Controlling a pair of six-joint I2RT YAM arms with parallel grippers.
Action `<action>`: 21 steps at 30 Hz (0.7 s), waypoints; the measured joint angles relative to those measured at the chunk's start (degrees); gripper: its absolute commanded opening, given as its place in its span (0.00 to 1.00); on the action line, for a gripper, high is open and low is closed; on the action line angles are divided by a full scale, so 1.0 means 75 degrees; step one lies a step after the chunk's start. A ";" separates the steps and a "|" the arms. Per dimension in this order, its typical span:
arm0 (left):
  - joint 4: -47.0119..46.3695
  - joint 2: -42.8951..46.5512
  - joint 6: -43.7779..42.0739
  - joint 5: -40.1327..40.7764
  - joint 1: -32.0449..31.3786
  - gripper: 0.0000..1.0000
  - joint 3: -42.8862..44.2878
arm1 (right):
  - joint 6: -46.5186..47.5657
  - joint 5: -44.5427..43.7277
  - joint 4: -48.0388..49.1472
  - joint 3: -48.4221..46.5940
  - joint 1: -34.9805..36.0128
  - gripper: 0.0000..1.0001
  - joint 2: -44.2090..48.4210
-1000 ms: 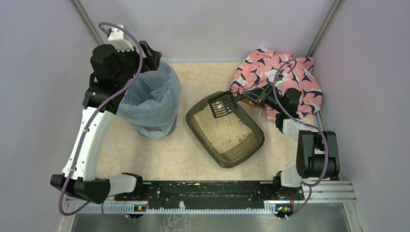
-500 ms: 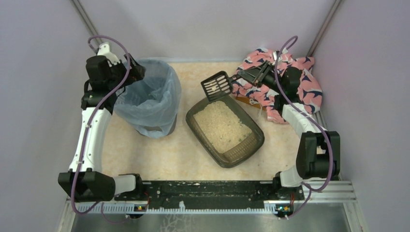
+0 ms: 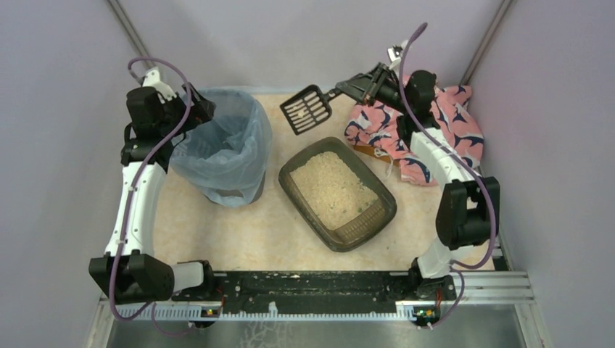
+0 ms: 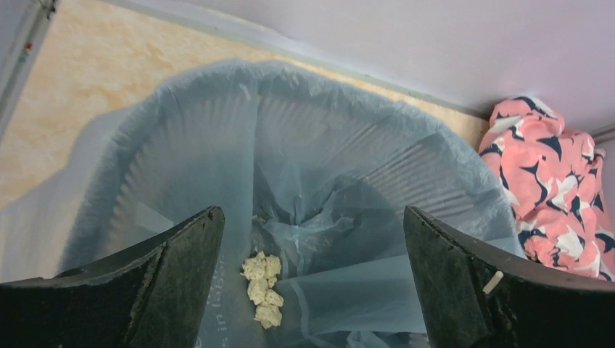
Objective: Clean the litter box
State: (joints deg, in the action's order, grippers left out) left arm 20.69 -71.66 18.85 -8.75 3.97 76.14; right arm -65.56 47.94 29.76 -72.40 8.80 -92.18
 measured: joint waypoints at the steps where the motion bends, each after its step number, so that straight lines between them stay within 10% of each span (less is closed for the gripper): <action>1: -0.0017 0.0000 0.0029 -0.0055 0.0003 0.99 -0.0102 | 0.0006 -0.0020 -0.0093 -0.0303 0.0111 0.00 -0.0117; 21: -0.0478 0.0192 0.0289 -0.0609 0.0003 0.99 -0.0746 | 0.1364 -0.0831 -0.1990 -0.5525 0.2879 0.00 -0.3357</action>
State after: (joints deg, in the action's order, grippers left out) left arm 17.10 -70.22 21.02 -13.32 3.99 70.54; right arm -55.33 41.71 14.83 -113.84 30.39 -117.36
